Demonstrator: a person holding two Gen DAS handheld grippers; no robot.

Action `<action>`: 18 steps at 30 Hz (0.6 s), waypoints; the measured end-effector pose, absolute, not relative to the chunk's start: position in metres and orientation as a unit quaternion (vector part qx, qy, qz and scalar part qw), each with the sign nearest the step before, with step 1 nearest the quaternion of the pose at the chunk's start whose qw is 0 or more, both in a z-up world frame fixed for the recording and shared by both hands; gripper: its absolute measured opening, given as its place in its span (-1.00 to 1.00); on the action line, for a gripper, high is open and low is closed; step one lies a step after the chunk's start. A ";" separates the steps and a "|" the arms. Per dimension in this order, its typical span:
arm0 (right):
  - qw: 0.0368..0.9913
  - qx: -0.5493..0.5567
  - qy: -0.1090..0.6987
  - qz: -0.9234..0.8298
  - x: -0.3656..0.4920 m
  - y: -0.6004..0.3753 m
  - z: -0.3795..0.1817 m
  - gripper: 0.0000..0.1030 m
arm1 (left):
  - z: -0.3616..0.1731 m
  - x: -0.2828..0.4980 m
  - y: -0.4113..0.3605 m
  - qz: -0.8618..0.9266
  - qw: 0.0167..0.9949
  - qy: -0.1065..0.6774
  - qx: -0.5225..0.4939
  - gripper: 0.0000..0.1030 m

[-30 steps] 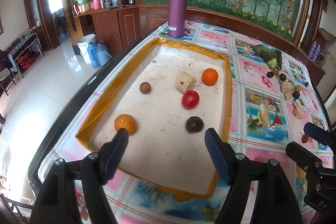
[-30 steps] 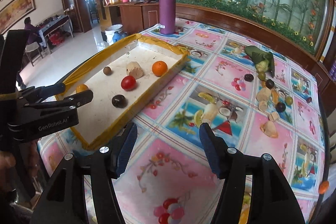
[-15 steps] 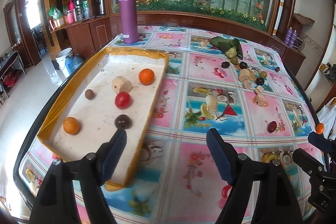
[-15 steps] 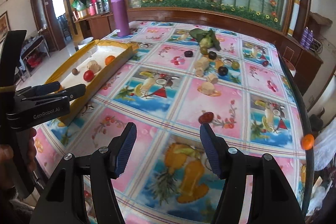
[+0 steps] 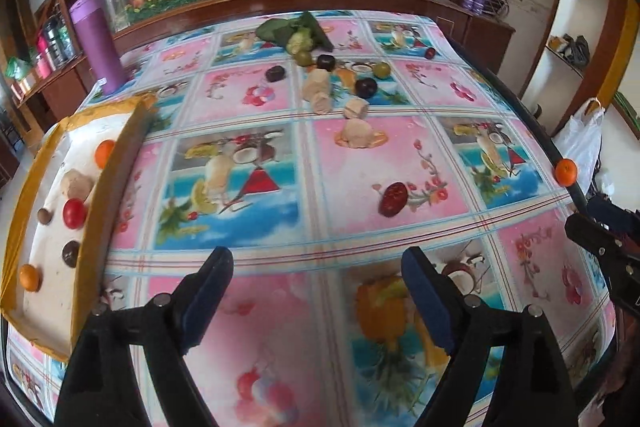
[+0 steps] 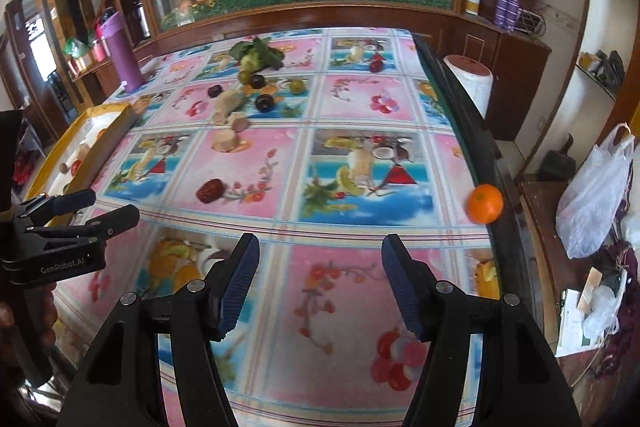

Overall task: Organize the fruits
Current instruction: 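Grasp a red date with the left tool while the right tool grasps an orange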

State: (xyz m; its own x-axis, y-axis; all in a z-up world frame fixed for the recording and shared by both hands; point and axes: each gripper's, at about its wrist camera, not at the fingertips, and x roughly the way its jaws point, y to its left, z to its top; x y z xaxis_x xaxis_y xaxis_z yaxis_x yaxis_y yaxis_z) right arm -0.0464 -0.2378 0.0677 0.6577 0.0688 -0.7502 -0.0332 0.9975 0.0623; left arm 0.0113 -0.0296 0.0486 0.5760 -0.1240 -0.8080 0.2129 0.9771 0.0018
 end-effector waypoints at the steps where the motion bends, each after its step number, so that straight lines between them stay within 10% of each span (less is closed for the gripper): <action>1: 0.909 0.028 0.415 0.021 -0.046 -0.247 0.066 0.22 | 0.047 0.016 -0.037 -0.106 0.882 0.456 0.050 0.71; 11: 0.907 0.044 0.418 0.016 -0.047 -0.281 0.058 0.22 | 0.023 0.053 -0.077 -0.126 0.861 0.490 0.050 0.48; 18: 0.905 0.052 0.422 0.007 -0.037 -0.300 0.057 0.22 | 0.018 0.060 -0.072 -0.136 0.867 0.479 0.035 -0.58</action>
State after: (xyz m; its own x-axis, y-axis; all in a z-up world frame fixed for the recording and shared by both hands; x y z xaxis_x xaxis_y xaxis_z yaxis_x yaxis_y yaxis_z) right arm -0.0368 -0.3002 0.0568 0.6437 0.0568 -0.7632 0.0306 0.9945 0.0998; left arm 0.0603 -0.0718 0.0175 0.5045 -0.2026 -0.8393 0.2687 0.9606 -0.0704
